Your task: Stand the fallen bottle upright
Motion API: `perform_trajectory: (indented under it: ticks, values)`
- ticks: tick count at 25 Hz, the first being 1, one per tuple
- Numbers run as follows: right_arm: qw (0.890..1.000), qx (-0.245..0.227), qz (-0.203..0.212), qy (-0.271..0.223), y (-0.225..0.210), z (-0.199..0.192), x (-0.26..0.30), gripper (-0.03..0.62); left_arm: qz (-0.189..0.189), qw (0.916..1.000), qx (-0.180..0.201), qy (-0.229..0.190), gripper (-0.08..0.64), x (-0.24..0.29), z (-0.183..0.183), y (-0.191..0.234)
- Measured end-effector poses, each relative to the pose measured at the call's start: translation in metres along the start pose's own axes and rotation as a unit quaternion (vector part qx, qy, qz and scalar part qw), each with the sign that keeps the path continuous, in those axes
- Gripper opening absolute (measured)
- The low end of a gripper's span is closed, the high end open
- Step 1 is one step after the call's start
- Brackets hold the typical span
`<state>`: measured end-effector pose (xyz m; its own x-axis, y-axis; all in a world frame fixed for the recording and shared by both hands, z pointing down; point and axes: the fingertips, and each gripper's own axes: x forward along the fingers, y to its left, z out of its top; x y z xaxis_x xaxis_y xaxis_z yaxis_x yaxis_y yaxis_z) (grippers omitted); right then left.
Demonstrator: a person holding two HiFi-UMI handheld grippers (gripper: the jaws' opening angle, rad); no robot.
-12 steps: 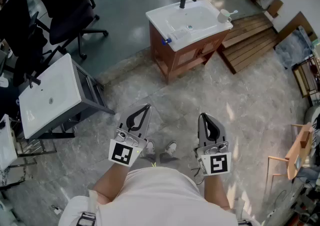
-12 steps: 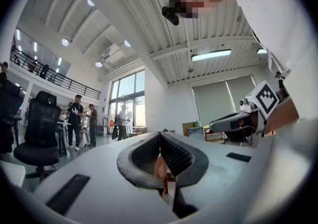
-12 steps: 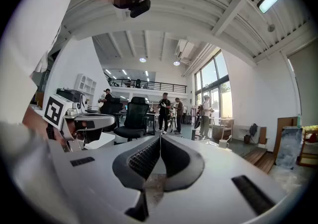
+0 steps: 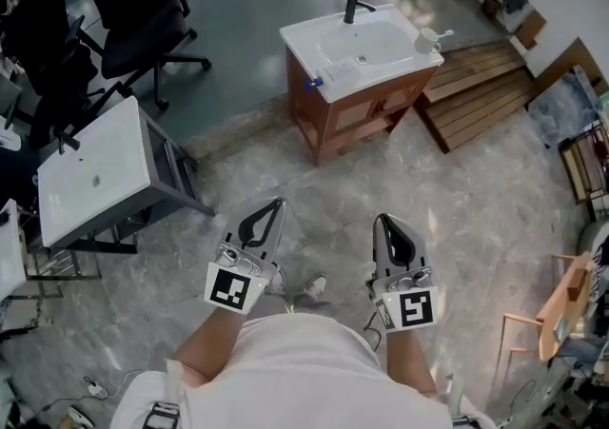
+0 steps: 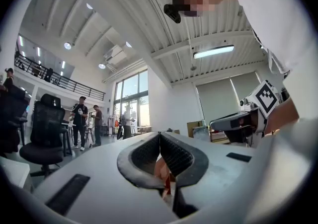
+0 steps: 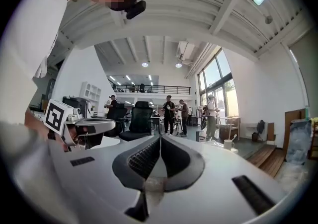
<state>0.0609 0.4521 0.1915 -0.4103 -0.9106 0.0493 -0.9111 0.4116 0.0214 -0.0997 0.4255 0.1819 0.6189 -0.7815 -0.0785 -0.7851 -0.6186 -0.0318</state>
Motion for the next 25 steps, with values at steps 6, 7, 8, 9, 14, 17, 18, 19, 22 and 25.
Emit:
perform_trajectory:
  ticks: [6, 7, 8, 9, 14, 17, 18, 19, 22, 25]
  values:
    - [1.0, -0.005, 0.02, -0.007, -0.021, -0.008, -0.009, 0.037, 0.03, 0.9995, 0.006, -0.002, 0.018, 0.002, -0.003, -0.014]
    - [1.0, -0.004, 0.024, -0.006, -0.022, -0.009, -0.01, 0.037, 0.034, 0.9994, 0.007, 0.0, 0.018, 0.002, -0.004, -0.016]
    - [1.0, -0.005, 0.028, -0.005, -0.022, -0.01, -0.01, 0.037, 0.036, 0.9993, 0.009, 0.001, 0.018, 0.002, -0.005, -0.017]
    - [0.999, -0.005, 0.032, -0.005, -0.022, -0.011, -0.01, 0.037, 0.038, 0.9992, 0.01, 0.003, 0.018, 0.002, -0.006, -0.017]
    - [0.999, -0.004, 0.04, -0.007, -0.028, -0.011, -0.004, 0.037, 0.046, 0.9989, 0.009, 0.007, 0.018, 0.01, -0.011, -0.014]
    - [0.999, -0.003, 0.038, 0.002, -0.035, -0.018, 0.004, 0.037, 0.044, 0.999, 0.005, 0.01, 0.018, 0.023, -0.019, -0.008]
    - [0.999, -0.005, 0.037, 0.004, -0.037, -0.02, 0.008, 0.037, 0.044, 0.999, 0.002, 0.01, 0.018, 0.028, -0.023, -0.004]
    - [0.999, -0.006, 0.035, 0.006, -0.041, -0.022, 0.012, 0.037, 0.043, 0.999, -0.002, 0.008, 0.018, 0.034, -0.026, 0.0]
    - [1.0, -0.011, 0.024, 0.011, -0.056, -0.023, 0.026, 0.037, 0.041, 0.9991, -0.011, 0.004, 0.023, 0.056, -0.035, 0.014]
    - [1.0, -0.013, 0.016, 0.016, -0.074, -0.025, 0.05, 0.037, 0.035, 0.9993, -0.013, 0.009, 0.081, 0.083, -0.047, 0.034]
